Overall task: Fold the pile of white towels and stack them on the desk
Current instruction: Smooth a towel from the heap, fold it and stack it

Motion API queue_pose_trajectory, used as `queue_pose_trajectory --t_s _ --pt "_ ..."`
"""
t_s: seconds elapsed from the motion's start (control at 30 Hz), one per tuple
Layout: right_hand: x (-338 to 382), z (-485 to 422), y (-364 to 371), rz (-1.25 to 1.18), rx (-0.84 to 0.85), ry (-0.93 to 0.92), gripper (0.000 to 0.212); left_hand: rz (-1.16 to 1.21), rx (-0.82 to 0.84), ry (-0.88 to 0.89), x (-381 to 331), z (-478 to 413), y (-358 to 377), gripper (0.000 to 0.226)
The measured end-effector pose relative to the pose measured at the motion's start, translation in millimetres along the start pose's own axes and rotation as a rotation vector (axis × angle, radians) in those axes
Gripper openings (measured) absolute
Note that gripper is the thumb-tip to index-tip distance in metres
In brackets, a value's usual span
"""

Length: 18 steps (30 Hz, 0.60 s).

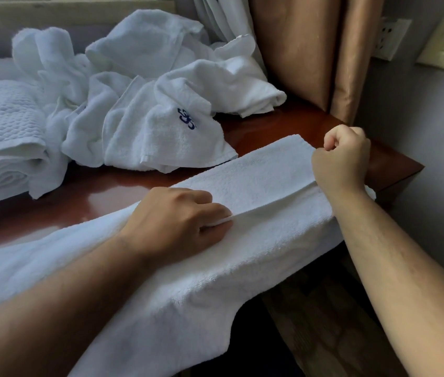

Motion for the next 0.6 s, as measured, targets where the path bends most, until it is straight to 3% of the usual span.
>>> queue_pose_trajectory --t_s 0.1,0.2,0.27,0.37,0.6 --pt "0.3 0.9 -0.4 0.016 -0.031 0.074 0.029 -0.001 0.005 0.015 0.0 0.3 -0.4 0.019" --pt "5.7 2.7 -1.0 -0.04 -0.051 -0.046 0.029 -0.005 0.002 0.027 0.3 0.9 -0.1 0.017" --pt "7.0 4.3 4.2 -0.019 0.118 -0.176 0.023 -0.016 0.005 0.032 0.5 1.2 0.6 0.018" --pt "7.4 9.9 14.0 0.154 0.354 -0.195 0.011 -0.024 0.025 0.022 0.5 2.0 1.6 0.021" --pt "40.9 4.4 23.5 0.684 0.535 -0.105 0.017 -0.052 0.112 -0.082 -3.2 1.6 0.5 0.039"
Point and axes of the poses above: each hand's wrist, its own z-axis away from the middle knuckle, its own y-axis out of the palm, x = y × z, the point moved 1 cm from there along -z, towards the middle knuckle, and after that the axes turned 10 degrees about y, right-handed, at the moved point
